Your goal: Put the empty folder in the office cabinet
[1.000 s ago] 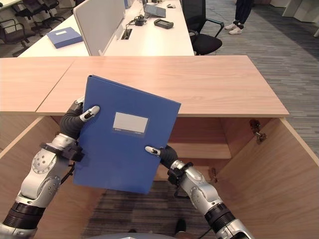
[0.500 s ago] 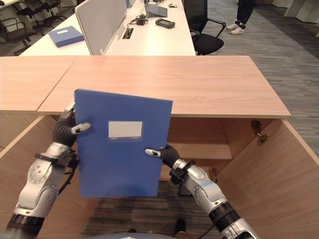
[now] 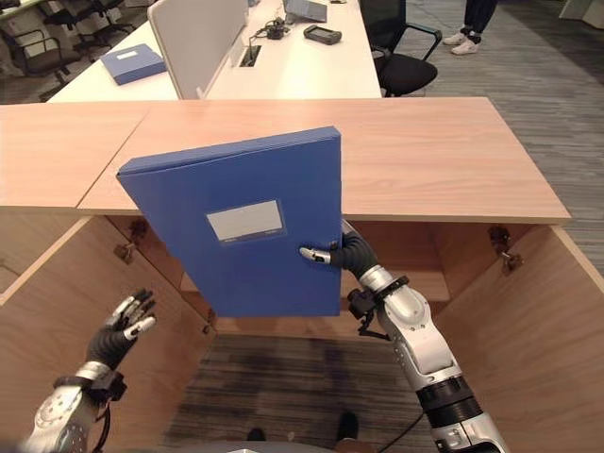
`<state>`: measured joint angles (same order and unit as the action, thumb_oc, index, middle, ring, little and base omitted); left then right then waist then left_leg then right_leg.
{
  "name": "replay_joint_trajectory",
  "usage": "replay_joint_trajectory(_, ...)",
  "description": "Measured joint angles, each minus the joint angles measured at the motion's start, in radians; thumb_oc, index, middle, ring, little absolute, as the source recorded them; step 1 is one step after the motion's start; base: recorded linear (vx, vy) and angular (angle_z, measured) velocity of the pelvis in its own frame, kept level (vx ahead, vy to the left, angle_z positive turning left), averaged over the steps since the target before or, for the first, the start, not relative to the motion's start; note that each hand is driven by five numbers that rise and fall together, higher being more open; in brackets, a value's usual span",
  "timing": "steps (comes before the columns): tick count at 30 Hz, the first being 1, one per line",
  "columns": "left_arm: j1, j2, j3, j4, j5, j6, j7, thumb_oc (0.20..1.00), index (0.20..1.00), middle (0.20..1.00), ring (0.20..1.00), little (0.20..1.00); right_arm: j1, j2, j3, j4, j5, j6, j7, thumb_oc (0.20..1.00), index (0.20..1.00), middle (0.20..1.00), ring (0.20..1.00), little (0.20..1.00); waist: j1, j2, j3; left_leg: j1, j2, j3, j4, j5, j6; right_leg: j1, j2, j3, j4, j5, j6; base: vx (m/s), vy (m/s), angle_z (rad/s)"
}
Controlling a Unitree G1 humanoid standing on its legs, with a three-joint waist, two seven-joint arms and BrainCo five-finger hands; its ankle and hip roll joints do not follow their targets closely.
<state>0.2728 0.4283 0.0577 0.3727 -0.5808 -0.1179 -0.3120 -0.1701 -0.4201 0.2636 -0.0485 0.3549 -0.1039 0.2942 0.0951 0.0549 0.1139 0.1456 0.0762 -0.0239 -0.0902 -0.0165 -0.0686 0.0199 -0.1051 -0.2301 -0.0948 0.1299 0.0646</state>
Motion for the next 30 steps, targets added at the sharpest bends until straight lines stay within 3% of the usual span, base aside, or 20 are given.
replay_joint_trajectory(4,0.006,-0.011,-0.070,0.182,0.080,0.008,0.000,1.000,1.000,1.000,1.000,1.000,-0.003,0.008,0.054,0.006,-0.005,-0.001,-0.002,0.200,0.200,0.200,0.200,0.200,-0.002,0.003,-0.003,-0.001,0.000,-0.001,0.000,0.000,0.000,-0.001,0.000,0.000,0.000,0.000,0.000,0.00,0.000,0.00)
replay_joint_trajectory(11,-0.050,-0.111,-0.105,0.522,0.287,0.008,0.074,1.000,1.000,1.000,1.000,1.000,-0.005,0.004,0.144,0.068,-0.004,-0.001,0.003,0.200,0.200,0.200,0.200,0.200,-0.002,-0.011,-0.009,-0.004,0.000,-0.006,-0.008,0.000,0.000,-0.002,0.000,-0.003,0.000,-0.002,0.002,0.00,0.000,0.00)
replay_joint_trajectory(17,-0.083,-0.115,-0.107,0.609,0.412,0.005,0.108,1.000,1.000,1.000,1.000,1.000,-0.037,-0.007,0.252,0.210,-0.046,0.006,0.034,0.200,0.200,0.200,0.200,0.200,0.002,-0.038,-0.026,-0.013,0.000,-0.013,-0.007,0.000,0.000,-0.005,-0.002,-0.011,0.000,-0.003,0.001,0.01,-0.006,0.03)
replay_joint_trajectory(22,-0.110,-0.120,-0.142,0.666,0.480,0.005,0.129,1.000,1.000,1.000,1.000,1.000,-0.092,-0.033,0.337,0.265,-0.154,0.007,0.045,0.200,0.200,0.200,0.200,0.200,0.007,-0.039,-0.027,-0.016,0.000,-0.022,0.001,0.003,-0.001,-0.004,-0.002,-0.021,0.000,-0.002,-0.001,0.01,-0.005,0.06)
replay_joint_trajectory(30,-0.113,-0.143,-0.156,0.711,0.531,0.008,0.148,1.000,1.000,1.000,1.000,1.000,-0.128,-0.001,0.438,0.415,-0.266,0.008,0.057,0.200,0.200,0.200,0.200,0.200,0.046,-0.032,-0.035,-0.021,0.000,-0.040,0.001,0.003,-0.002,0.001,-0.004,-0.039,0.000,-0.004,-0.001,0.00,-0.005,0.06)
